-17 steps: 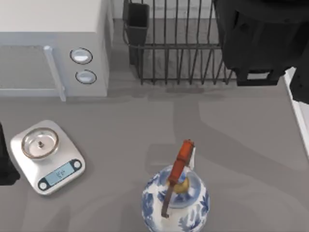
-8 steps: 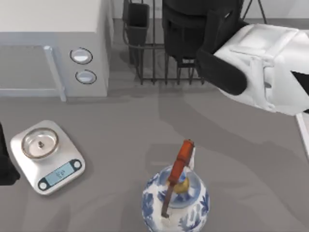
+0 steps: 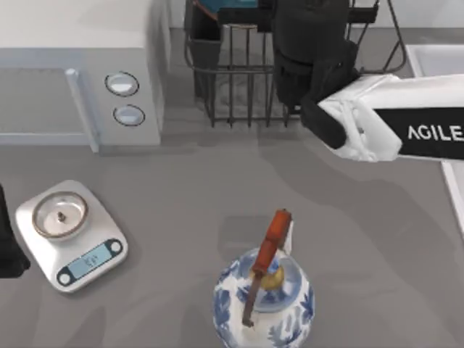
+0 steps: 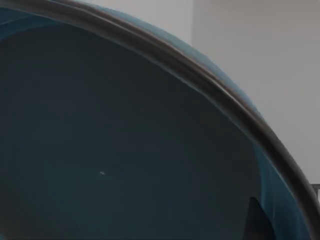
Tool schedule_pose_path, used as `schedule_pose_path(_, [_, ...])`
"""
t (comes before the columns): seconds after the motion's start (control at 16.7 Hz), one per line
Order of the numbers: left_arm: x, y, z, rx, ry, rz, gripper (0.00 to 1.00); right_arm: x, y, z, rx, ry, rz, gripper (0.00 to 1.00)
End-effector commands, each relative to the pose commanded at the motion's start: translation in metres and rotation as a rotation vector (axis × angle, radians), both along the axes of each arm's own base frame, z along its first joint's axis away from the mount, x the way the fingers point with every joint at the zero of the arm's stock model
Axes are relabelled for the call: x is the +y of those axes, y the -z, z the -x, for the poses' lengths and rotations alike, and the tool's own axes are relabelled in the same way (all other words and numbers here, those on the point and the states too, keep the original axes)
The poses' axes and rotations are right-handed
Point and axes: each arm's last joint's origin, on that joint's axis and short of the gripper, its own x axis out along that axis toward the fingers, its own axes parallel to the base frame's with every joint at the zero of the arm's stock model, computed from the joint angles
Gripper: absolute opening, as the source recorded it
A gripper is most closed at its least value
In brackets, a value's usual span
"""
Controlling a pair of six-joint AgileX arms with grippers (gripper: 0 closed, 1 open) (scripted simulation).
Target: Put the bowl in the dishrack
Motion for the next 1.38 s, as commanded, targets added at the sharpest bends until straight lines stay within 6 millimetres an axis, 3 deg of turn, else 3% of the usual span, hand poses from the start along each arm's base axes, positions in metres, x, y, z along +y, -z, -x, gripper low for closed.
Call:
schedule_pose_path(0.24, [0.0,0.0,0.0,0.0,0.0,0.0,1.0,-0.0001,0.0002,-0.0001,0.0,0.0,0.0,0.0])
schedule_pose_path(1.02, [0.0,0.0,0.0,0.0,0.0,0.0,1.0,-0.0001,0.0002,-0.0001,0.0,0.0,0.0,0.98])
schedule_pose_path(1.38, [0.0,0.0,0.0,0.0,0.0,0.0,1.0,-0.0001,0.0002,-0.0001,0.0,0.0,0.0,1.0])
